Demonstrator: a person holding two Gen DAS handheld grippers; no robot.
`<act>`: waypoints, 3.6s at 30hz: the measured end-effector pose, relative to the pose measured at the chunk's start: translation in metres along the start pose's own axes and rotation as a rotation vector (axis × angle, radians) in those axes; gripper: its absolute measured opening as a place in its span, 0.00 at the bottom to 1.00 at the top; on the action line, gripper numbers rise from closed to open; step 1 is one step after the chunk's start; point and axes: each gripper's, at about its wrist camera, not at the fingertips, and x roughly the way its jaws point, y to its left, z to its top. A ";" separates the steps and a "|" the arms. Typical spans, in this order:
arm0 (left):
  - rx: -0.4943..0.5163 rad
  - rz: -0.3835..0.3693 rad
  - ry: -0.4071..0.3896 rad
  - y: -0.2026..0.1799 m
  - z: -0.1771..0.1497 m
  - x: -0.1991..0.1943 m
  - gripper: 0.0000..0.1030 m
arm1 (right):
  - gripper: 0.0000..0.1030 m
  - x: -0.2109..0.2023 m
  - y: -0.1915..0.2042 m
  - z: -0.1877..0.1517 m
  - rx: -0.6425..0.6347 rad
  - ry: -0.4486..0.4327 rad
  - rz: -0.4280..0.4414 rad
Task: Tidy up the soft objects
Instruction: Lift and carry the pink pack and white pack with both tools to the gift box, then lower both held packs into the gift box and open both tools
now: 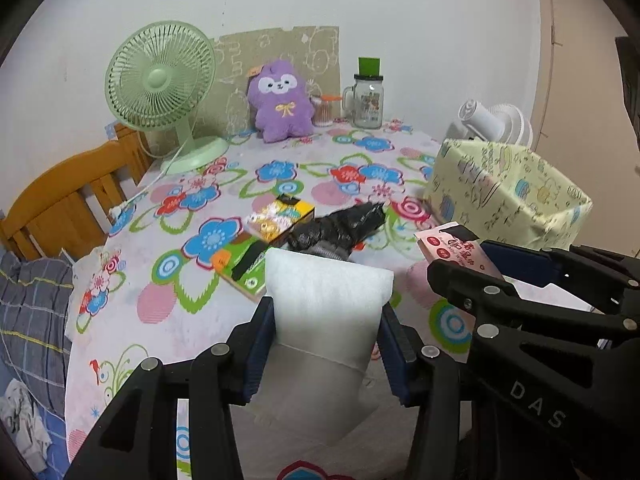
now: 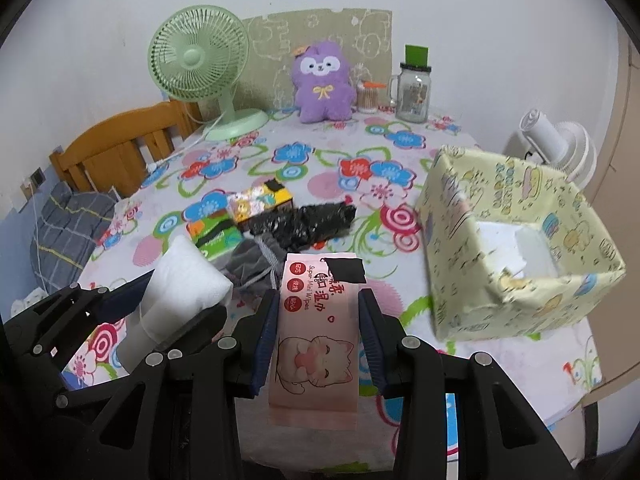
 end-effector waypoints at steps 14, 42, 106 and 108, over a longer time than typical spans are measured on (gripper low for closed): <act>0.000 0.005 -0.040 -0.011 0.026 -0.018 0.49 | 0.41 -0.023 -0.013 0.023 -0.001 -0.050 0.010; 0.015 0.009 -0.097 -0.049 0.077 -0.033 0.49 | 0.41 -0.054 -0.059 0.061 0.021 -0.144 -0.010; 0.223 -0.174 0.009 -0.182 0.133 0.072 0.88 | 0.49 0.014 -0.209 0.080 0.182 -0.024 -0.145; 0.223 -0.178 0.008 -0.181 0.134 0.074 0.89 | 0.58 0.015 -0.210 0.080 0.184 -0.021 -0.141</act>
